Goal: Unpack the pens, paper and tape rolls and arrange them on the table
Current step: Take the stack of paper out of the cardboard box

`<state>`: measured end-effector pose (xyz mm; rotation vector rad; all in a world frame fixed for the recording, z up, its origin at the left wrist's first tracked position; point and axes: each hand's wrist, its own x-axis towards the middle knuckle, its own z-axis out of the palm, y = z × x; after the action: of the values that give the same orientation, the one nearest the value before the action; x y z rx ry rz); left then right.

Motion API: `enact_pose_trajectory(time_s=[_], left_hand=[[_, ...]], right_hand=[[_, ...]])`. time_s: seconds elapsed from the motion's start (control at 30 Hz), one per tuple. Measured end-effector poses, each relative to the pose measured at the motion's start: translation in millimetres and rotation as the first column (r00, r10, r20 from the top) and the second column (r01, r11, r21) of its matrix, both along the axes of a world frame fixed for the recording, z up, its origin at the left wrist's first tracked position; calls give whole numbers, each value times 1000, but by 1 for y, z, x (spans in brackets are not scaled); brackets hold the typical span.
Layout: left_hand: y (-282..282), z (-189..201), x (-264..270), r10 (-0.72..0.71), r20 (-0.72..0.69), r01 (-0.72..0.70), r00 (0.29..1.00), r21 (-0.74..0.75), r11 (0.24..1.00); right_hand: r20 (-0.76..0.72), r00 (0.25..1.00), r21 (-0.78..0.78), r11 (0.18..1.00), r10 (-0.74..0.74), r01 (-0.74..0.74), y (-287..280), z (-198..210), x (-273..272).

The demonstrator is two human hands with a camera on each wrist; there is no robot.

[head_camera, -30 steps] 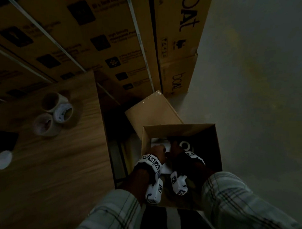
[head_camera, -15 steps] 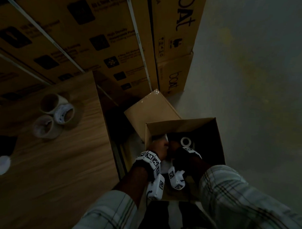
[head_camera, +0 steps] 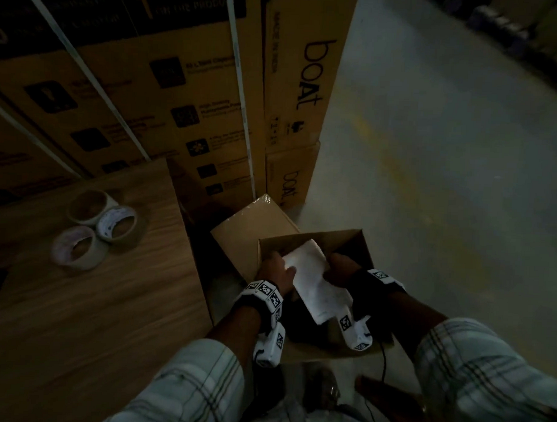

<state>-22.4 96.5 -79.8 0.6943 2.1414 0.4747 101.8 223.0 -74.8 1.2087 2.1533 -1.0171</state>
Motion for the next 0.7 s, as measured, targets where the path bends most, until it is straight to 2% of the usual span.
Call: enact_pose_trajectory(time_s=[0.1, 0.17, 0.27, 0.37, 0.47, 0.53, 0.6, 0.7], left_hand=[[-7, 15, 2, 112, 34, -115, 993, 92, 989], [-11, 27, 5, 177, 83, -188, 981, 149, 971], [-15, 53, 15, 176, 122, -198, 977, 201, 959], [-16, 82, 30, 156, 167, -201, 974, 304, 931], [-16, 90, 34, 185, 100, -209, 978, 385, 899], [-21, 115, 43, 200, 28, -194, 979, 402, 895], [-33, 143, 52, 246, -27, -213, 969, 416, 884], [-52, 161, 52, 333, -87, -266, 939, 431, 862]], right_hand=[[-145, 989, 70, 997, -26, 36, -4, 24, 6], [-293, 955, 88, 993, -50, 79, -2, 33, 9], [-451, 892, 137, 985, -35, 109, -4, 55, 16], [-542, 839, 60, 993, -52, 100, -6, 71, 24], [-619, 780, 17, 992, -86, 123, -4, 74, 31], [-702, 706, -12, 993, -92, 118, -20, 99, 37], [-762, 647, 15, 998, -27, 59, -35, 118, 44], [-736, 627, 185, 966, 256, -178, -54, 136, 50]])
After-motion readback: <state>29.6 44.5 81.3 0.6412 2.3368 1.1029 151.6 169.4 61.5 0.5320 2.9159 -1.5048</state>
